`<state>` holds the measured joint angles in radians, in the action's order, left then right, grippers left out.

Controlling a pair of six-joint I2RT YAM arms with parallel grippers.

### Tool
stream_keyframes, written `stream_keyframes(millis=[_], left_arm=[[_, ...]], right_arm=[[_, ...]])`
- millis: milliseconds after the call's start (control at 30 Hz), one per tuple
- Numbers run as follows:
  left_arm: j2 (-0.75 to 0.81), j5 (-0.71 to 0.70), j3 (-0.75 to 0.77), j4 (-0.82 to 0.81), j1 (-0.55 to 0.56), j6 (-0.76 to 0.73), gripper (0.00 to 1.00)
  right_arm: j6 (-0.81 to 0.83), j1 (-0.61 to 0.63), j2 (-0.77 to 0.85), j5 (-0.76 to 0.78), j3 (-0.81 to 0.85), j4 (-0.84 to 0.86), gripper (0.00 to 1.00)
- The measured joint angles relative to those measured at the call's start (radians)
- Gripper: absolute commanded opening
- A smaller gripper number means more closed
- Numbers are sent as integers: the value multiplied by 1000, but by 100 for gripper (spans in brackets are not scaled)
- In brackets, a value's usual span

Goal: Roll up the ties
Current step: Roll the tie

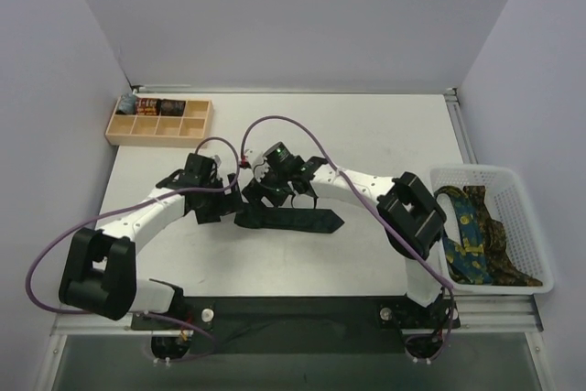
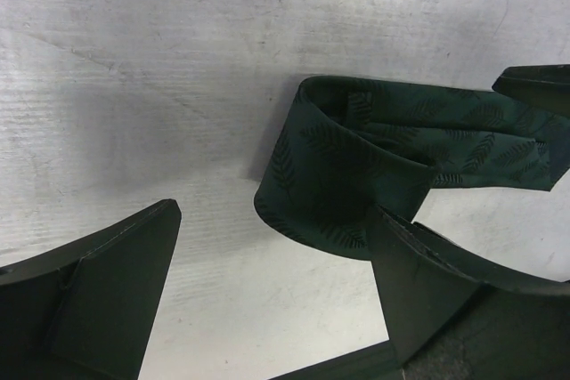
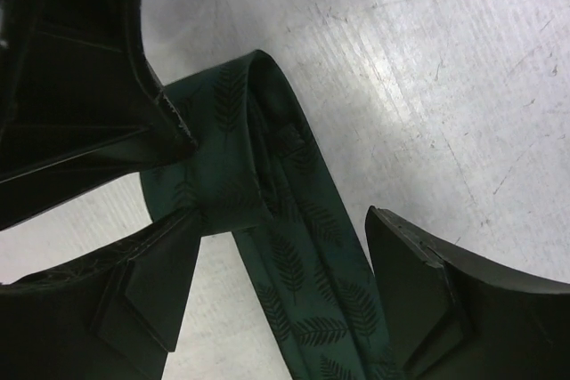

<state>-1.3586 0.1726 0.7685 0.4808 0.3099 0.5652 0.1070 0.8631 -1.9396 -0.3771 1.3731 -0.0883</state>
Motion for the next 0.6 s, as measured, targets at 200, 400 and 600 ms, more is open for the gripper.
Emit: stream_keyframes(millis=[200, 400, 600], left_arm=[[-16, 3, -11, -11, 0, 13, 97], [-18, 28, -23, -40, 0, 18, 97], [-26, 58, -47, -87, 1, 20, 96]], right_arm=[[23, 0, -39, 4, 0, 0, 74], [31, -9, -41, 2, -15, 12, 74], [30, -27, -45, -23, -34, 34, 74]])
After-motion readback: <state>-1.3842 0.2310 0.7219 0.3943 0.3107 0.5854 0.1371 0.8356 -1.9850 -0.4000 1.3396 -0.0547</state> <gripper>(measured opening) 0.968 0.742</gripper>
